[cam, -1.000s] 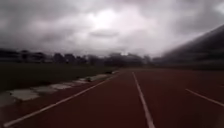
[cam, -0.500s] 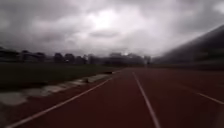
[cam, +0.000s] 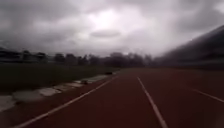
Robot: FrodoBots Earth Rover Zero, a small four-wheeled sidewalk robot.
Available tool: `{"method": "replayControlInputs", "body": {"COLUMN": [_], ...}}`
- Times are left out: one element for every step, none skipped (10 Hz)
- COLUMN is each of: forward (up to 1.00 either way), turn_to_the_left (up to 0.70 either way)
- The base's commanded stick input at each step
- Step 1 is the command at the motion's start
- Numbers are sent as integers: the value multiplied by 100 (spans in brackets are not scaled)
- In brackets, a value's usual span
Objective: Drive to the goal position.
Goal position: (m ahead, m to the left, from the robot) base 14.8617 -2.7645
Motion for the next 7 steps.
{"method": "replayControlInputs", "body": {"forward": [70,70,70,70,70,70,70], "turn_to_the_left": [0,0,0,0,0,0,0]}}
